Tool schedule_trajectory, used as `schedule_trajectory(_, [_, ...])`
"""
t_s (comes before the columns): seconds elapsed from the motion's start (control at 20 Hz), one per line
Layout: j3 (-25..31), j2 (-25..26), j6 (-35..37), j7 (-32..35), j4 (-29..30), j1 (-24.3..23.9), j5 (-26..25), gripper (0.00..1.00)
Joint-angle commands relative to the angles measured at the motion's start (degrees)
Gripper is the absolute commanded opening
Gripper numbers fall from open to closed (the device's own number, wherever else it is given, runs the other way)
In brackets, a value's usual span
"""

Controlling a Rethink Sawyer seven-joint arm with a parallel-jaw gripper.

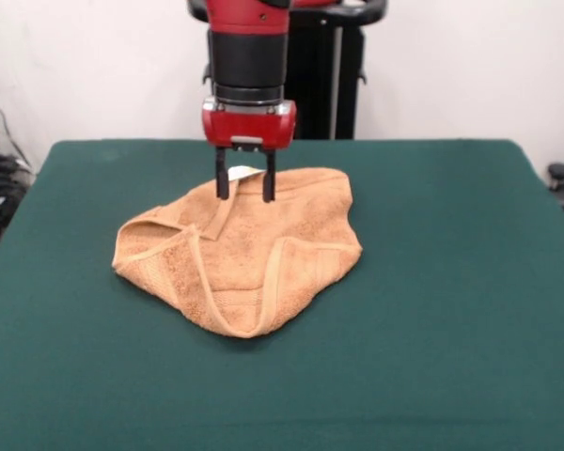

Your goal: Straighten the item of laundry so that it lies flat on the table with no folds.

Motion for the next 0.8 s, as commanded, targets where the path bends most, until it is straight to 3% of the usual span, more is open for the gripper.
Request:
schedule_trajectory(0.05, [6.94, 4.17, -1.16, 13.57, 2.58, 1.86, 2.27, 1.00])
schedule_trajectory(0.8, [5.62, 10.26, -9.60, 15.83, 1.26, 4.56, 2.48, 1.00])
